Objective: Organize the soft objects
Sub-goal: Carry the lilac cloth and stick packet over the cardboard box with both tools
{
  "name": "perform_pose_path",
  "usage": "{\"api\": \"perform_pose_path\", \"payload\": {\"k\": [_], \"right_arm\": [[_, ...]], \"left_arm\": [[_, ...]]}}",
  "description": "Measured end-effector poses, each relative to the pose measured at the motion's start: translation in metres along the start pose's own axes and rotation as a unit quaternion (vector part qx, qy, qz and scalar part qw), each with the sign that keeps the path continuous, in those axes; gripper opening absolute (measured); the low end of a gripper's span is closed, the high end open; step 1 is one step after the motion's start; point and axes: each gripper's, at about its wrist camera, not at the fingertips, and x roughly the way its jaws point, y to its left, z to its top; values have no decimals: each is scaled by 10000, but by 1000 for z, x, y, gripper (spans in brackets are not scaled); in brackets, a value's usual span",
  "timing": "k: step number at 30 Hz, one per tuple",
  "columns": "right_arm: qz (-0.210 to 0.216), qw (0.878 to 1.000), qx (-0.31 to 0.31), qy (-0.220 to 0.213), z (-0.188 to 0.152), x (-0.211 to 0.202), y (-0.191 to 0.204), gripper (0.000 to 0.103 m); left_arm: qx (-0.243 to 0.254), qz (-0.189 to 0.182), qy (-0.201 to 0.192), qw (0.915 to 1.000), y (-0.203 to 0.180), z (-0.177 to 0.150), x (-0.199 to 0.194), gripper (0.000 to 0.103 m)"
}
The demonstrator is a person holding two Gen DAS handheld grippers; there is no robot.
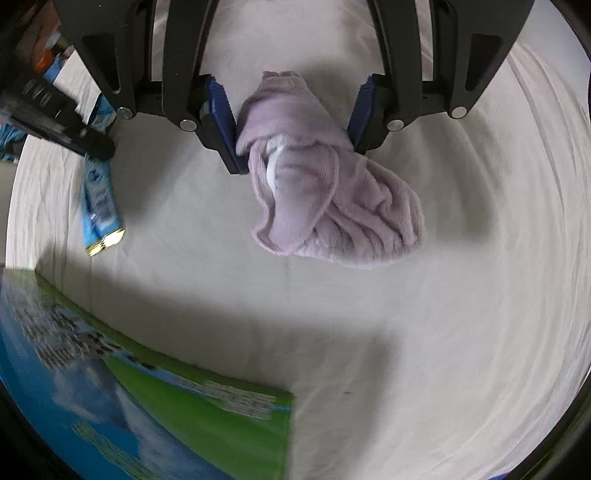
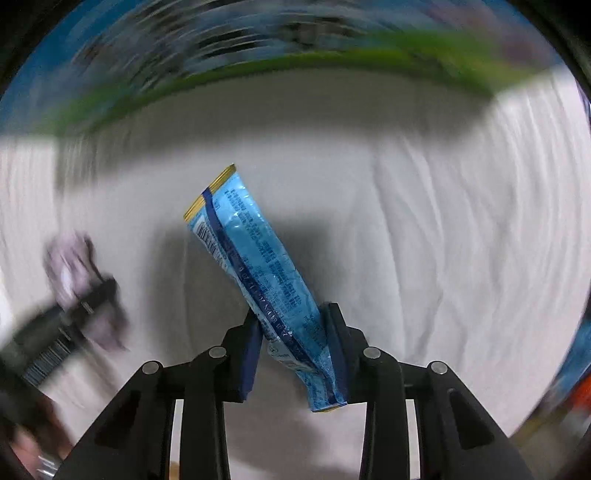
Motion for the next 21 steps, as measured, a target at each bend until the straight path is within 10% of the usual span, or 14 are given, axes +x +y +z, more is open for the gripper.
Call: {"api": "perform_pose_path", "payload": {"k": [5,13,21], "right_arm": [[265,9994,44,195,8,1,-11,41],[-706,9945,-762,-130,-14,7,32,32],[-415,9956,-760,-359,-62,-2,13,26]], "left_arm": [[267,247,-19,9993,-12,-2,0,52],[376,252,-197,9988,-22,-4,-14,41],[530,31,-484,9974,-42,-18,-49,41]]}}
